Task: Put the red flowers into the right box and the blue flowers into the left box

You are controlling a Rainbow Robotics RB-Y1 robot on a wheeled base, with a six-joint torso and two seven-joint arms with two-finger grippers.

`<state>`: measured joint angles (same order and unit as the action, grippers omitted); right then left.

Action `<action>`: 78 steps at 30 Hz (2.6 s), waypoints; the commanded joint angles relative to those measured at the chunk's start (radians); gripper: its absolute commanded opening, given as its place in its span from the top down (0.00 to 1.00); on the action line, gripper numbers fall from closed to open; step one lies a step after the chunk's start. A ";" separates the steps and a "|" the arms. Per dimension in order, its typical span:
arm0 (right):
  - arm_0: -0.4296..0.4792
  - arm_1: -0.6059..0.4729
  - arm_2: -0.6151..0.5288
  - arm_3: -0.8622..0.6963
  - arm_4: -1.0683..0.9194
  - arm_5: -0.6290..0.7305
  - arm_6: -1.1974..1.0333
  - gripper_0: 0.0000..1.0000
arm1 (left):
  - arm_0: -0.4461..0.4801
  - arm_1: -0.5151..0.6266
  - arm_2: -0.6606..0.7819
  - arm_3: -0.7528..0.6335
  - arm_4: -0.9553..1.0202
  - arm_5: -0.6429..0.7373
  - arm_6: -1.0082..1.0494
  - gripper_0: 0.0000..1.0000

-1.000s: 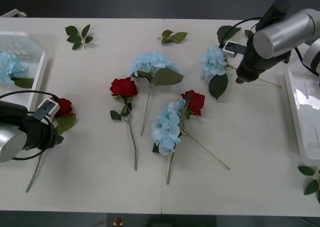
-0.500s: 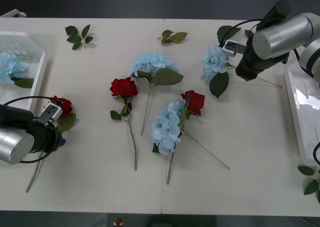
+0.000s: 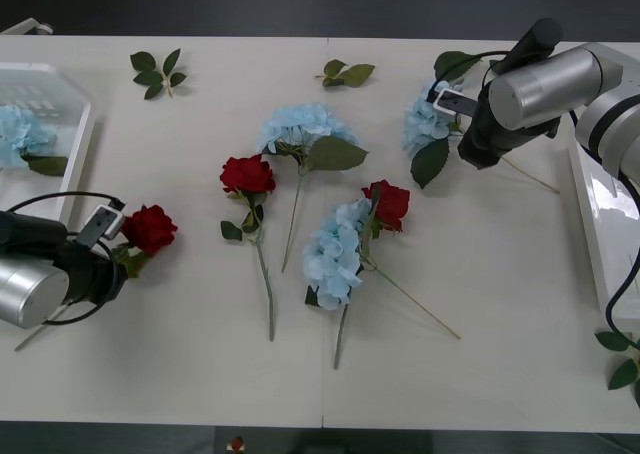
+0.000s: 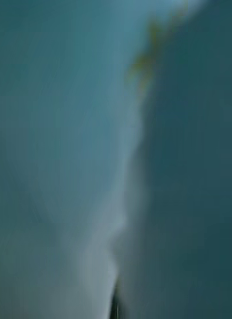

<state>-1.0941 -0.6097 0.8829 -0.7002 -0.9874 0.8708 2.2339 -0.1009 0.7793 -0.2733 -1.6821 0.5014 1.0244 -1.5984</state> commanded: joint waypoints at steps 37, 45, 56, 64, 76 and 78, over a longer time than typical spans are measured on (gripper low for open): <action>0.118 -0.476 -0.085 -0.317 -0.929 0.165 0.058 1.00 | -0.123 -0.184 0.356 -0.217 1.430 -0.153 -0.124 1.00; 0.118 -0.432 0.014 -0.311 -0.778 0.074 -0.028 1.00 | -0.138 -0.281 0.284 -0.217 1.356 -0.155 -0.152 1.00; 0.118 -0.412 0.057 -0.288 -0.695 0.040 -0.007 0.24 | -0.149 -0.396 0.258 -0.219 1.220 -0.155 -0.173 1.00; 0.118 -0.447 0.056 -0.314 -0.766 0.053 0.089 0.00 | -0.157 -0.468 0.247 -0.217 1.125 -0.155 -0.164 1.00; 0.135 -0.660 0.054 -0.397 -1.358 0.139 0.471 0.00 | -0.168 -0.542 0.217 -0.217 1.086 -0.155 -0.161 1.00; 0.161 -0.687 0.054 -0.418 -1.482 0.142 0.471 0.00 | -0.168 -0.545 0.206 -0.217 1.092 -0.155 -0.160 1.00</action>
<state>-0.9457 -1.2440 0.9626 -1.0882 -2.3799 1.0113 2.6919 -0.2318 0.2359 -0.0378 -1.8849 1.5811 0.8776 -1.7255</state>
